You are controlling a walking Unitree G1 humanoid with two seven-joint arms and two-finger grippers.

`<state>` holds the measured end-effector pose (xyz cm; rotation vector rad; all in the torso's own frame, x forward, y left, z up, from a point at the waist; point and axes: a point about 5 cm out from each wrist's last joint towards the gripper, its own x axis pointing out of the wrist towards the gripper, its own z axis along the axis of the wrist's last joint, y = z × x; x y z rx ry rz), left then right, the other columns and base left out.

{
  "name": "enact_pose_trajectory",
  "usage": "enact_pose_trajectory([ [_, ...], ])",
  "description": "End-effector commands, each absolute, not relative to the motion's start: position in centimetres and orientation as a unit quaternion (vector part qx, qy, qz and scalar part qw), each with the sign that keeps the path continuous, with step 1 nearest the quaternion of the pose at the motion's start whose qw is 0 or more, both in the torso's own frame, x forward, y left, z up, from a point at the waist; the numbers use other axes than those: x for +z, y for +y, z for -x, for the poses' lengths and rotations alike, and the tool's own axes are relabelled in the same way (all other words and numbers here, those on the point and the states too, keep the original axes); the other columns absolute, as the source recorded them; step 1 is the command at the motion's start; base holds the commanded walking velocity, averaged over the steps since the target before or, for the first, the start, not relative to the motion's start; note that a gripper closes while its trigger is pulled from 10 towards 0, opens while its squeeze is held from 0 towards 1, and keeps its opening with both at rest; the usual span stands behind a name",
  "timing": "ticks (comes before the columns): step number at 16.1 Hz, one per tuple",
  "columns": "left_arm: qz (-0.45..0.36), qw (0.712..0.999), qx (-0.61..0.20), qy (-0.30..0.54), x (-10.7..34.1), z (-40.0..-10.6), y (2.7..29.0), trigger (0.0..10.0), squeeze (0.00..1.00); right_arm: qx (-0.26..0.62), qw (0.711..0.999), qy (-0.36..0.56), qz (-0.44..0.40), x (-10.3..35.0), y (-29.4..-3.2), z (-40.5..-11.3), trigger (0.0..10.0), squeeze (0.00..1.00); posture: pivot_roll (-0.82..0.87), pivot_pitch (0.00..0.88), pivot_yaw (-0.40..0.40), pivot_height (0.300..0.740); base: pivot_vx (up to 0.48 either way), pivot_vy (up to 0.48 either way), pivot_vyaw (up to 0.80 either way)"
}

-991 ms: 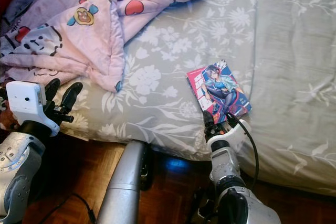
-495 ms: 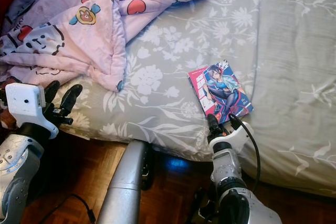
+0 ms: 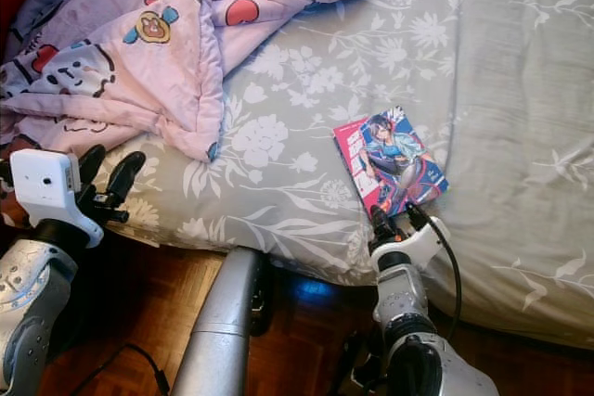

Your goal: Clean up the room

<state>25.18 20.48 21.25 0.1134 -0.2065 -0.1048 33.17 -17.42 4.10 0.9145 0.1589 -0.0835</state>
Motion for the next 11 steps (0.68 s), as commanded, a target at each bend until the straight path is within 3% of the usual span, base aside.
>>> enact_pose_trajectory([
  [1, -0.056, 0.994, -0.040, -0.088, 20.58, -24.85, 21.06, 10.0, 0.00, -0.041, 0.892, 0.110, -0.436, 2.68, -16.62, -32.19, 0.0, 0.00, 0.49, 0.531, 0.151, 0.606, 0.000, 0.000, 0.00],
  [11, -0.056, 0.994, -0.040, -0.088, 20.58, -24.85, 21.06, 10.0, 0.00, -0.041, 0.892, 0.110, -0.436, 2.68, -16.62, -32.19, 0.0, 0.00, 0.49, 0.531, 0.151, 0.606, 0.000, 0.000, 0.00],
])
